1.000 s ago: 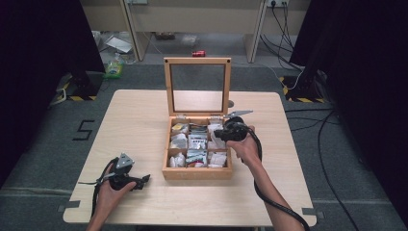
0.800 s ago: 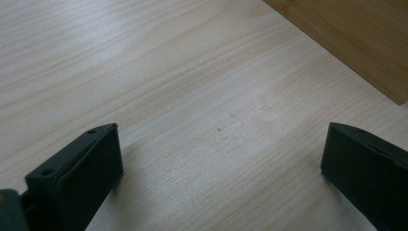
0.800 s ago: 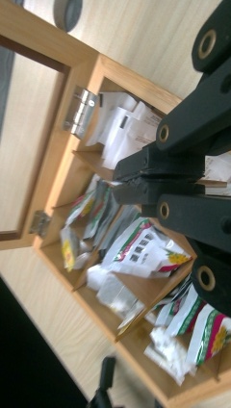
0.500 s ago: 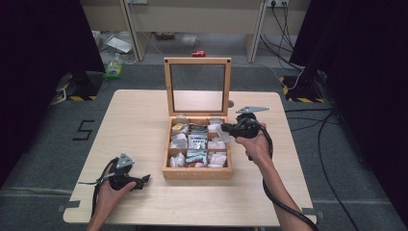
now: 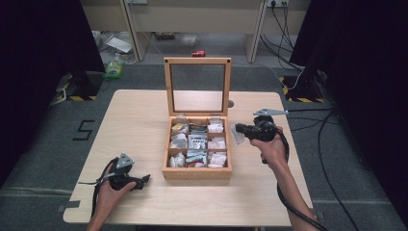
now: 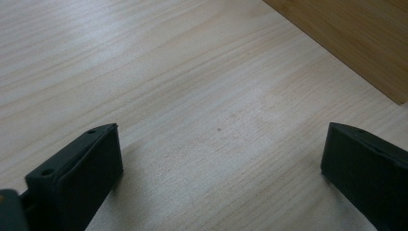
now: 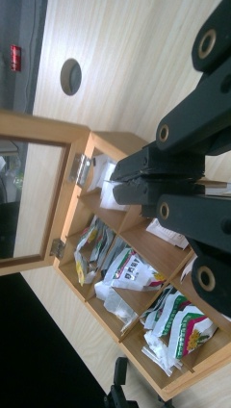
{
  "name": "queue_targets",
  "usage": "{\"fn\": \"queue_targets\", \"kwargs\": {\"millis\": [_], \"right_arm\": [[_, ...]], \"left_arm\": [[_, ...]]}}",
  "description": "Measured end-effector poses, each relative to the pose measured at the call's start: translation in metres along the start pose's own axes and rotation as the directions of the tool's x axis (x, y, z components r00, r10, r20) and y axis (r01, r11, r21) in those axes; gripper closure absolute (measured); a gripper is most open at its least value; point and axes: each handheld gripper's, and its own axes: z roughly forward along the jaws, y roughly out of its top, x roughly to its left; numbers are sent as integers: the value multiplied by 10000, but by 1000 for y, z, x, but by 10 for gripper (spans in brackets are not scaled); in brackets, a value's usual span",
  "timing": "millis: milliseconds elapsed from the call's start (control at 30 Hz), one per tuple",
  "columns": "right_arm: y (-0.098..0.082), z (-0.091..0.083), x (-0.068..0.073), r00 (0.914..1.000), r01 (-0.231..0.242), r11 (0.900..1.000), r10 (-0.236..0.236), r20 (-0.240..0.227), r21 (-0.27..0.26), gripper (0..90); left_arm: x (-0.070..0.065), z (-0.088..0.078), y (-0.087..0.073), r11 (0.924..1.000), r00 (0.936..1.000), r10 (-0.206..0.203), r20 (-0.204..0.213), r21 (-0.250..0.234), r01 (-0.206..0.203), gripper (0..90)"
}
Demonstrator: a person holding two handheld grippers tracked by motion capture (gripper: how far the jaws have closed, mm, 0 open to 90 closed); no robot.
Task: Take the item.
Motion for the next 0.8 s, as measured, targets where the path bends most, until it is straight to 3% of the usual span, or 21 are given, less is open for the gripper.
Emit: {"fn": "queue_targets", "kwargs": {"millis": [433,800], "right_arm": [[-20,-23,-21,9986,-371,9987,383,365,-349,881],[-41,-26,-29,9976,-509,9984,519,465,-231,880]], "left_arm": [[0,0,0,10000,10000,4,1,0,-4,1],[0,0,0,10000,10000,3,1,-4,-3,1]]}}
